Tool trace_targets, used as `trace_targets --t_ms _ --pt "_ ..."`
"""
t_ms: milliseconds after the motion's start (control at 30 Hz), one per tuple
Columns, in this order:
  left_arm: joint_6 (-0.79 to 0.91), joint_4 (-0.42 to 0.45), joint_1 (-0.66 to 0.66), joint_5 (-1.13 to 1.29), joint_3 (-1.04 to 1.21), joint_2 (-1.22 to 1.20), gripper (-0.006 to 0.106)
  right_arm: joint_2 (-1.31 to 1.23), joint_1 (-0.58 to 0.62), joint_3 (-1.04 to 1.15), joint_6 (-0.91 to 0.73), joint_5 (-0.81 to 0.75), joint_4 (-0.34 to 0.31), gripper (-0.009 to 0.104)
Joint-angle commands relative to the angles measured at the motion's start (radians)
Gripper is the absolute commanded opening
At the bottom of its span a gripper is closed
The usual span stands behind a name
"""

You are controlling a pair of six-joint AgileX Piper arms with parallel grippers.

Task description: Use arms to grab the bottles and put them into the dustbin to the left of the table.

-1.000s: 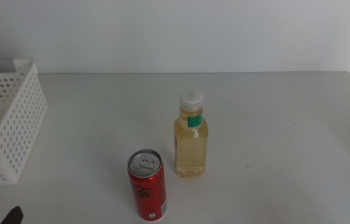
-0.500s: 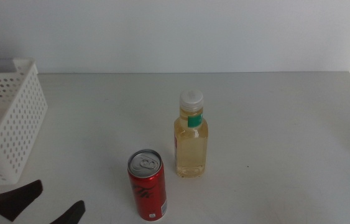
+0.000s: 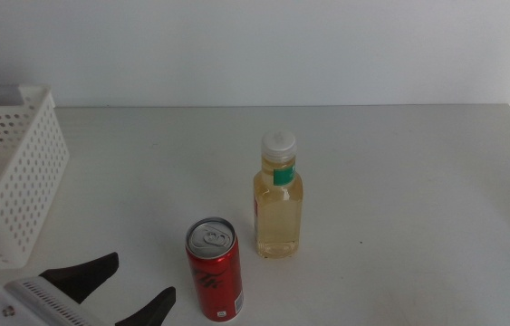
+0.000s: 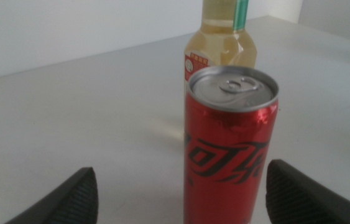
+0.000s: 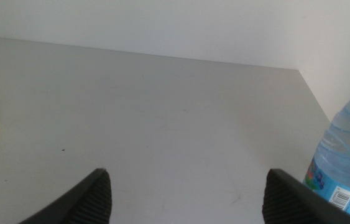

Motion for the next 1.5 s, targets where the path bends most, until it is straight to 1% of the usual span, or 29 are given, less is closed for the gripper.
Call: trace_targets --t_ms 0,600,867,933,1000,1167,1467 --pt "-0.024 0.017 -0.007 -0.112 0.005 0.036 0.091 -0.021 -0.005 -0.010 -0.004 -0.071 -0.012 0.062" --pt "-0.050 0.075 -0.002 -0.112 0.005 0.045 0.091 -0.021 -0.005 -0.010 -0.004 -0.071 -0.012 0.062" --pt "-0.040 0.057 -0.002 -0.120 0.003 0.045 0.091 -0.021 -0.005 -0.010 -0.004 -0.071 -0.012 0.062" --pt "-0.080 0.083 -0.002 -0.119 0.002 0.054 0.091 -0.021 -0.005 -0.010 -0.004 -0.071 -0.012 0.062" --pt "-0.096 0.106 -0.002 -0.120 -0.007 0.081 0.091 -0.021 -0.005 -0.010 -0.004 -0.071 -0.012 0.062" --pt "-0.123 0.124 -0.002 -0.129 -0.058 0.202 0.091 -0.021 -0.005 -0.010 -0.004 -0.071 -0.012 0.062" --pt "-0.212 0.177 -0.002 -0.342 -0.105 0.439 0.091 -0.021 -0.005 -0.010 -0.004 -0.071 -0.012 0.062"
